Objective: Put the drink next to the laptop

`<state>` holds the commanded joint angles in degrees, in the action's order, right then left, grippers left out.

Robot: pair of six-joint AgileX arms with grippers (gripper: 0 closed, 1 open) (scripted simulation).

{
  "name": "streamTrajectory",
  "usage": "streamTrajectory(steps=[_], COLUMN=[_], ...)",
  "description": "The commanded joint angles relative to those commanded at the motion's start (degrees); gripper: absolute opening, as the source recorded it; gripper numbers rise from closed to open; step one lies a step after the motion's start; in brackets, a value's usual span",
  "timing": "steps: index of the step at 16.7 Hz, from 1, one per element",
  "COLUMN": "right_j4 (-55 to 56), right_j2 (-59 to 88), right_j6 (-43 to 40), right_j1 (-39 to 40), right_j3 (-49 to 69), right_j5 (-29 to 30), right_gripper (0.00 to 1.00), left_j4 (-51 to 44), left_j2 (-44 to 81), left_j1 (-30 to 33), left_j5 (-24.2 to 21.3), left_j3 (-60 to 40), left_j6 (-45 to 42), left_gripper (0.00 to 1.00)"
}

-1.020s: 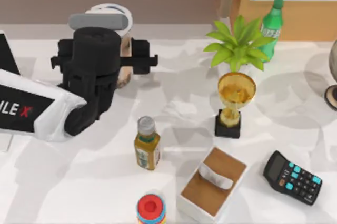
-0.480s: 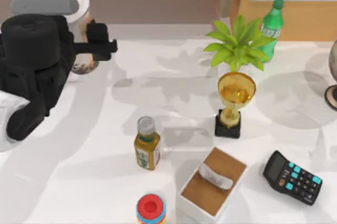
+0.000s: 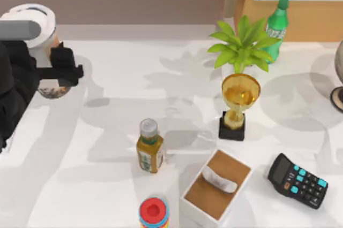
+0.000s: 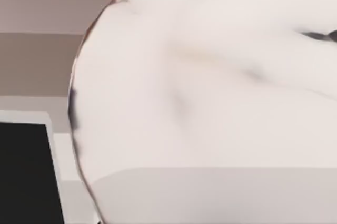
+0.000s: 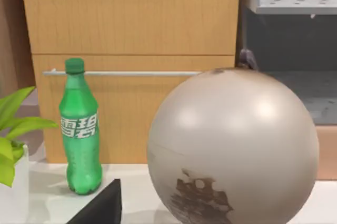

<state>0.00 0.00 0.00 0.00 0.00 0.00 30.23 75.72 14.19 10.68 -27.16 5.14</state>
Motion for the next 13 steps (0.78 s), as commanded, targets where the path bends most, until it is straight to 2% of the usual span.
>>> streamTrajectory(steps=[7, 13], right_j4=[0.0, 0.0], right_j2=[0.0, 0.0], right_j6=[0.0, 0.0], right_j1=[0.0, 0.0], right_j3=[0.0, 0.0], right_j5=[0.0, 0.0], right_gripper=[1.0, 1.0], left_j4=[-2.4, 0.9], left_j2=[-1.1, 1.6], left_j1=[-1.7, -1.4], left_j5=[-1.2, -1.1], left_j3=[3.6, 4.6], left_j6=[-1.3, -1.4], left_gripper=[0.0, 0.0])
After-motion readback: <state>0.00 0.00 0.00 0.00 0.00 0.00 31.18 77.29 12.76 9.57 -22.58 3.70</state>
